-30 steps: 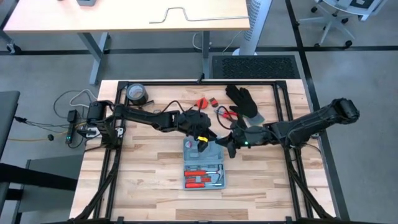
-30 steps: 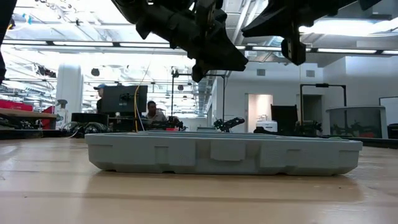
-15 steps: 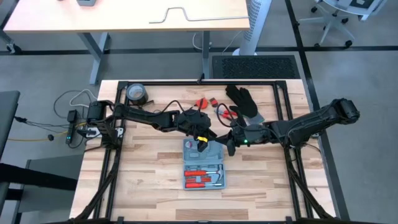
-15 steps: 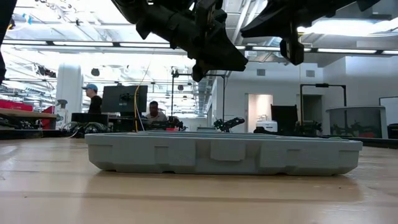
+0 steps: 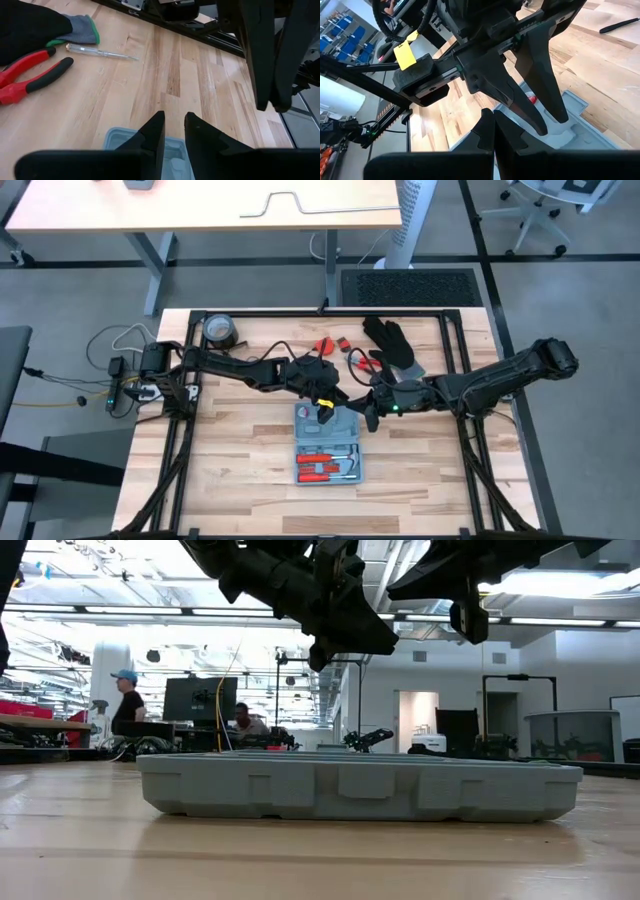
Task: Prefit tool cases
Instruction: Put the orange pliers into the gray toolbox
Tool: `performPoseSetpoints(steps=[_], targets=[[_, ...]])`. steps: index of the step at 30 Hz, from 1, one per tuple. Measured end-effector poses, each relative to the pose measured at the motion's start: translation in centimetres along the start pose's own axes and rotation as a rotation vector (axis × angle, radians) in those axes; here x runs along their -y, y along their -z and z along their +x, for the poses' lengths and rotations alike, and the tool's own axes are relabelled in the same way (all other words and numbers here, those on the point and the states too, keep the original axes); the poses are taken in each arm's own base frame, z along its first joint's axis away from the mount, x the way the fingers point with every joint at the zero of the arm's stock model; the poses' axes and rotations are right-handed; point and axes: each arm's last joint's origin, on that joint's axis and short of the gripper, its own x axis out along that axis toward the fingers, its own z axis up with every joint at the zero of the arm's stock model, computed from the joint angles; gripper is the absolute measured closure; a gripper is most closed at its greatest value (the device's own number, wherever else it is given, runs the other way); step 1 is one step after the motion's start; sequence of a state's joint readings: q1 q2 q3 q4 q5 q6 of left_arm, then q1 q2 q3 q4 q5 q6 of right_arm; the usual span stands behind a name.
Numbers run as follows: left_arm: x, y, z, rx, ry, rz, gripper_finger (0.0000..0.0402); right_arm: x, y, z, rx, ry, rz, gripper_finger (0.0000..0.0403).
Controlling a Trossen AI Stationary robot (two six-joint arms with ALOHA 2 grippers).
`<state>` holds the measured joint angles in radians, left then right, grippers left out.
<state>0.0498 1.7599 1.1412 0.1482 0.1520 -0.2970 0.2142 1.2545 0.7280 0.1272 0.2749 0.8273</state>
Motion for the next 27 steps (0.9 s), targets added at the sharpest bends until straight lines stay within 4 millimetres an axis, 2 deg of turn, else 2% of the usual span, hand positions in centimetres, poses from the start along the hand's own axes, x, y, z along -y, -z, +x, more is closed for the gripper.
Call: performPoseSetpoints(steps=[17, 21, 24, 27], targets=[[0.0, 0.0, 0.0, -0.002, 0.000, -0.014, 0.0336, 0.0, 0.0, 0.0, -0.004, -0.004, -0.010, 0.0397], [-0.6, -0.1, -0.2, -0.020, 0.036, -0.044, 0.0336, -0.4, -0.2, -0.5, 0.004, -0.030, -0.026, 0.0397], [-1.5, -0.1, -1.6, 0.001, 0.037, -0.084, 0.0336, -1.2, -1.0, -2.2, 0.080, -0.062, -0.074, 0.0397], [-1.6, 0.3, -4.2, 0.085, 0.059, -0.080, 0.0336, -1.4, -1.2, -4.0, 0.161, -0.041, -0.103, 0.0397]])
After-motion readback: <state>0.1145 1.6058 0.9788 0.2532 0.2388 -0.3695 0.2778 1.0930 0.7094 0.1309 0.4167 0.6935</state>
